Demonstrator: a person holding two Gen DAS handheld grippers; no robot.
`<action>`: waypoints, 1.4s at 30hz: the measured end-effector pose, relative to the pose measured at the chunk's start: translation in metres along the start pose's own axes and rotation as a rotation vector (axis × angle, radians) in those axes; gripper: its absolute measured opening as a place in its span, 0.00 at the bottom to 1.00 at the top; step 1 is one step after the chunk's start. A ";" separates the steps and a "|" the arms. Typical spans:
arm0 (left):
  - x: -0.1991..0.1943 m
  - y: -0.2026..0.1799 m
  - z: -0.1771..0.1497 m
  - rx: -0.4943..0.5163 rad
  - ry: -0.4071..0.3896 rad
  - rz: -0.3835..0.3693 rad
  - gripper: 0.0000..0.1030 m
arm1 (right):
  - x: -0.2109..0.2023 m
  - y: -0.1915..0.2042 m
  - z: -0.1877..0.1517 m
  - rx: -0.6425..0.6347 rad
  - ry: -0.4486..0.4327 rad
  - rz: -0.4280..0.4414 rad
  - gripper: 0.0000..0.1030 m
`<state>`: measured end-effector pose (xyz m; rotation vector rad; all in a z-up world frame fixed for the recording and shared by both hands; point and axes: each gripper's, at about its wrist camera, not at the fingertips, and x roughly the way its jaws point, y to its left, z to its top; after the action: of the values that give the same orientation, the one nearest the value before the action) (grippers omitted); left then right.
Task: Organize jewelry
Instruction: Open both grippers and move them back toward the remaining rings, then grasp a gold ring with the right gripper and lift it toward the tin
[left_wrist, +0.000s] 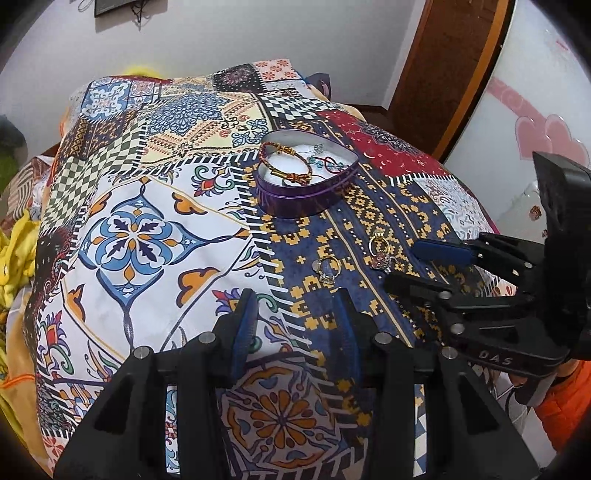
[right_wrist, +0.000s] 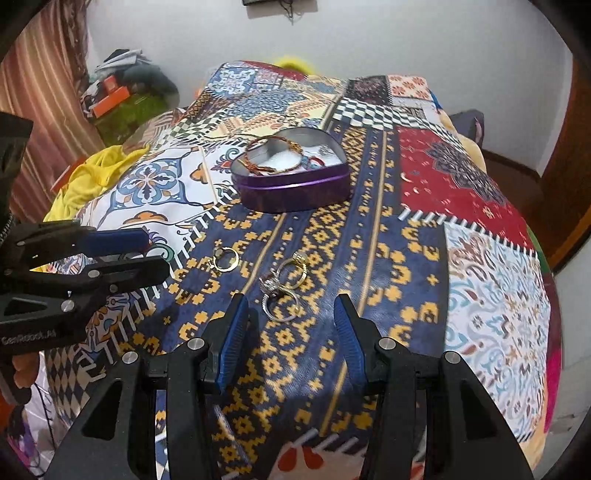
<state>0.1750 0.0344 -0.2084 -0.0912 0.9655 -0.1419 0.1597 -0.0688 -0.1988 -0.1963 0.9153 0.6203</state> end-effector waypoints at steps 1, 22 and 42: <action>0.001 -0.001 0.000 0.004 0.002 -0.003 0.41 | 0.001 0.002 0.001 -0.009 -0.001 0.007 0.43; 0.039 -0.021 0.011 0.079 0.048 -0.025 0.27 | 0.003 -0.002 0.000 -0.013 -0.036 0.058 0.18; 0.026 -0.018 0.007 0.057 0.021 -0.022 0.08 | -0.009 -0.012 0.004 0.029 -0.062 0.052 0.18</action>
<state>0.1941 0.0128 -0.2231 -0.0483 0.9810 -0.1907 0.1650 -0.0802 -0.1909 -0.1267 0.8711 0.6574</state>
